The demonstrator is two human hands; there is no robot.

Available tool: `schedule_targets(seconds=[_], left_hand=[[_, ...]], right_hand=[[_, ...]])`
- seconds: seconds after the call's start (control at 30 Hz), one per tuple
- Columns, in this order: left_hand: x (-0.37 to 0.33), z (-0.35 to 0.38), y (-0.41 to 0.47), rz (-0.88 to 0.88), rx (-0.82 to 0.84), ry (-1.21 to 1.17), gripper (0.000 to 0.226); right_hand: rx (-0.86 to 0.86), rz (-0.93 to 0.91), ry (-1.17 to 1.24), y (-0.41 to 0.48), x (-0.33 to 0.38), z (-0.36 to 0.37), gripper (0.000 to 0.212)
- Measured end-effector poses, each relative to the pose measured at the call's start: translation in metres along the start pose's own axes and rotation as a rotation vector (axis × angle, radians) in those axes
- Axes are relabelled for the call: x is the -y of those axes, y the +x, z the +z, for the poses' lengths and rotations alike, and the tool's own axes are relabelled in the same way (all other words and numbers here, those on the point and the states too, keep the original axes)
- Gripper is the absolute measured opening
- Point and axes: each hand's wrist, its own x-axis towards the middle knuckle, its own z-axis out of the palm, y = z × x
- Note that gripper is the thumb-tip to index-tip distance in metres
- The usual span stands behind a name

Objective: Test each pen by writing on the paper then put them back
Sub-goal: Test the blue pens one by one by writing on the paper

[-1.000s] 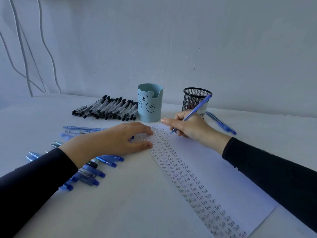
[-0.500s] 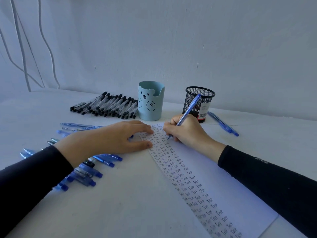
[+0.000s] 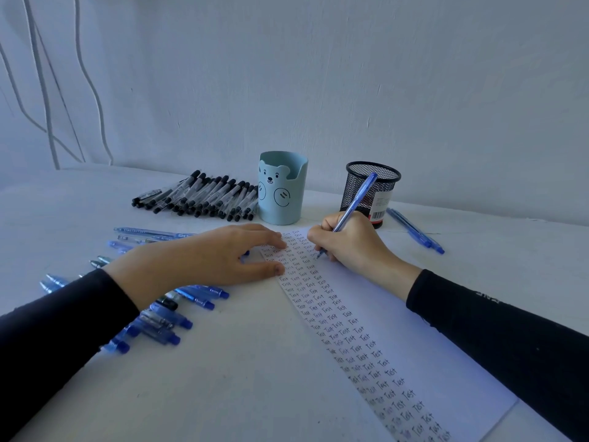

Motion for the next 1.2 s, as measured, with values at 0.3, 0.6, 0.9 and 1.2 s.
schedule_targets(seconds=[0.3, 0.6, 0.9, 1.2], left_hand=[[0.0036, 0.0027, 0.0010, 0.016, -0.027, -0.005, 0.073], [0.0009, 0.0010, -0.0001, 0.012, -0.020, -0.001, 0.069], [-0.0030, -0.0006, -0.0007, 0.010, -0.016, 0.014, 0.066], [-0.0016, 0.0011, -0.0008, 0.021, -0.025, 0.006, 0.067]], right_hand=[[-0.021, -0.030, -0.021, 0.0003, -0.0027, 0.0002, 0.049], [-0.016, -0.053, -0.030, 0.0009, -0.0047, -0.0010, 0.047], [-0.038, -0.057, -0.029, 0.0032, -0.0079, -0.0009, 0.052], [-0.031, 0.001, 0.053, 0.0045, -0.0080, -0.0034, 0.041]])
